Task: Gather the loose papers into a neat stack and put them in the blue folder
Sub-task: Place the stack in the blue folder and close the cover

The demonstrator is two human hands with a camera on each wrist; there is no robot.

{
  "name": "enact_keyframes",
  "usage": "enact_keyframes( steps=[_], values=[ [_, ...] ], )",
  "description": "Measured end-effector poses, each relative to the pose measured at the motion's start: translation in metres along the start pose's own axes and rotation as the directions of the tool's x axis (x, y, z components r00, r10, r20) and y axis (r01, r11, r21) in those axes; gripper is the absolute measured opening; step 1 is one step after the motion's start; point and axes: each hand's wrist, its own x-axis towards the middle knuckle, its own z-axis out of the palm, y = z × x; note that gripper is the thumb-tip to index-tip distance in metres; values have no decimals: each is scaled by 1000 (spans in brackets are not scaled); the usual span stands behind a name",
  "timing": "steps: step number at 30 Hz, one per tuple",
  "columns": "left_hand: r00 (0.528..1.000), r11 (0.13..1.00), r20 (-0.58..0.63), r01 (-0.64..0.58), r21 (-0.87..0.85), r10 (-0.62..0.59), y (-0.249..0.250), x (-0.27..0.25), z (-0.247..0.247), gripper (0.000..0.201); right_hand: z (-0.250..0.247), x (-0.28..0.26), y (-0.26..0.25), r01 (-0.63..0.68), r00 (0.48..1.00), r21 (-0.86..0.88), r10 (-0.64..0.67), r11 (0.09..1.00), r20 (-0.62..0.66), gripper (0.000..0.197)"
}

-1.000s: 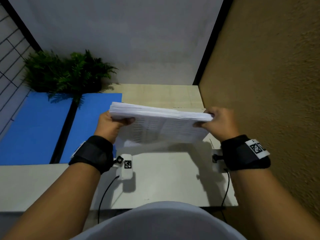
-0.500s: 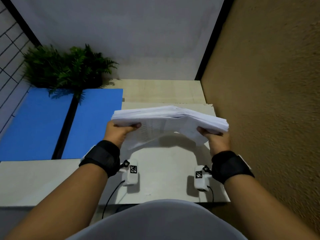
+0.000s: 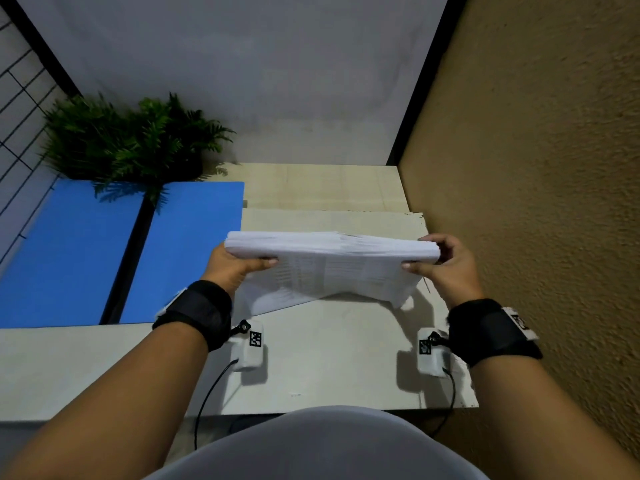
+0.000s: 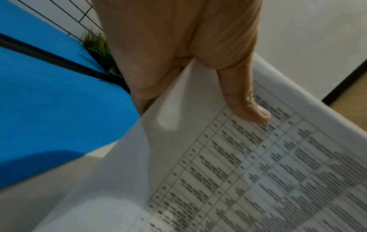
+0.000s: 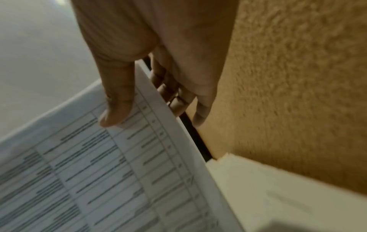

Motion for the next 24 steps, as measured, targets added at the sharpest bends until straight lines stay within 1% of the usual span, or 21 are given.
enact_keyframes(
  steps=[1,2,3,4,5,6,7,8,11,14,15,17,19,21,23,24],
  values=[
    [1000,1000,-3,10,12,-10,-3,1,-1,59,-1,2,-3,18,1000,-92,-18,996,8,49],
    [1000,1000,-6,18,16,-18,-6,3,-2,60,-2,4,-7,61,998,-225,-57,973,23,46],
    [999,999,-7,33,23,-32,-7,5,-1,60,0,6,-13,133,991,-408,-118,903,62,40],
    [999,999,-1,37,20,-37,-7,5,0,60,4,7,-19,220,975,-606,-180,764,127,36],
    [999,999,-3,46,24,-46,-8,6,1,58,11,6,-27,296,954,-752,-212,589,210,35],
    [998,998,-3,55,29,-55,-9,7,1,57,20,5,-33,344,938,-828,-205,443,280,35],
    [998,997,-10,67,42,-67,-10,8,2,56,30,4,-39,374,927,-859,-174,350,332,36],
    [997,996,-11,77,51,-77,-12,10,2,56,40,2,-43,400,916,-865,-142,302,375,37],
    [993,990,-2,120,80,-120,-16,13,2,61,70,-2,-47,474,880,-847,-90,240,466,45],
    [987,986,-50,156,52,-154,-25,11,8,56,92,-4,-46,545,838,-820,-100,176,536,50],
    [984,986,-80,162,48,-158,-28,8,9,55,98,-4,-47,558,830,-816,-87,152,551,47],
    [981,986,-101,169,2,-168,-36,5,9,50,106,-2,-53,577,817,-811,-53,99,575,33],
    [981,986,-105,163,-20,-164,-38,3,5,40,110,0,-60,591,806,-803,-31,78,591,23],
    [986,993,-121,114,16,-111,-34,8,-9,30,112,1,-68,588,808,-801,-30,109,589,20],
    [992,992,-126,39,117,-24,-31,17,-35,20,114,1,-78,566,820,-798,-46,205,570,14],
    [988,984,-154,26,175,1,-35,25,-56,19,115,2,-83,545,832,-792,-59,277,552,9]
  ],
)
